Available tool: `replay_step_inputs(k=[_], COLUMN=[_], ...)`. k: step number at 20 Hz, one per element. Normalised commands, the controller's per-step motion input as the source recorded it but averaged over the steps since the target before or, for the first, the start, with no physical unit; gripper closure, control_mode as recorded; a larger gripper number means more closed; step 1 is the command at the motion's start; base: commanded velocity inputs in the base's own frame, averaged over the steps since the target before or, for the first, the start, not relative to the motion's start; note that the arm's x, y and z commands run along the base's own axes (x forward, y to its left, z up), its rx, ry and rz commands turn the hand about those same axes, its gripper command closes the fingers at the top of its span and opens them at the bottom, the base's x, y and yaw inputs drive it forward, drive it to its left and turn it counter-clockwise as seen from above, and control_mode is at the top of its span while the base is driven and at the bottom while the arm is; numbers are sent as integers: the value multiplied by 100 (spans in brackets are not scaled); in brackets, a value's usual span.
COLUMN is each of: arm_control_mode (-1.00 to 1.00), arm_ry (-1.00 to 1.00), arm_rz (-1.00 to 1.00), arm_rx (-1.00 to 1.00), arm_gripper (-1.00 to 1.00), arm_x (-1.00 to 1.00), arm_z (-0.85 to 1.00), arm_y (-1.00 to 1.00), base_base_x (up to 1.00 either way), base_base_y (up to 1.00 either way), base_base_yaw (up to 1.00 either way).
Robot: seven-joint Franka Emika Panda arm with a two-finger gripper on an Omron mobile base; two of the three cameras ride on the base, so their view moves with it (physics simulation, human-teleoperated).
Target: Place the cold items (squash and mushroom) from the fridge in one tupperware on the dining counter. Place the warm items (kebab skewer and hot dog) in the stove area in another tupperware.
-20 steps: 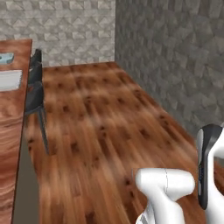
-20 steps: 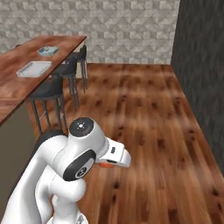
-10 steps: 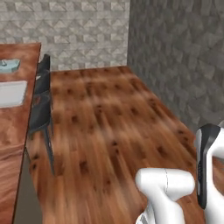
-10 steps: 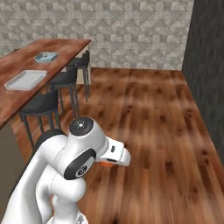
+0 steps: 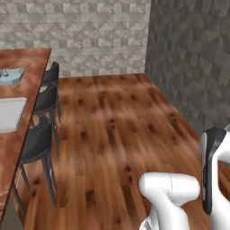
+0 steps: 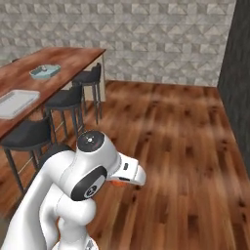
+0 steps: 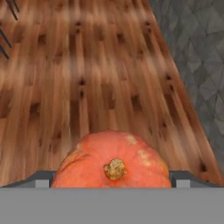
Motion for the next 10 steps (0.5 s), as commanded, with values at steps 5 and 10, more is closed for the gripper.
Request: replay_step_inputs(k=[5, 10], arm_control_mode=[100, 100], arm_ry=[0, 0], arm_rz=[0, 0], arm_rx=[0, 0], arm_gripper=[100, 100], arm_x=[0, 0], arm_z=[0, 0], arm_y=[0, 0], base_base_x=[100, 100], base_base_y=[-40, -21], base_base_yaw=[23, 29])
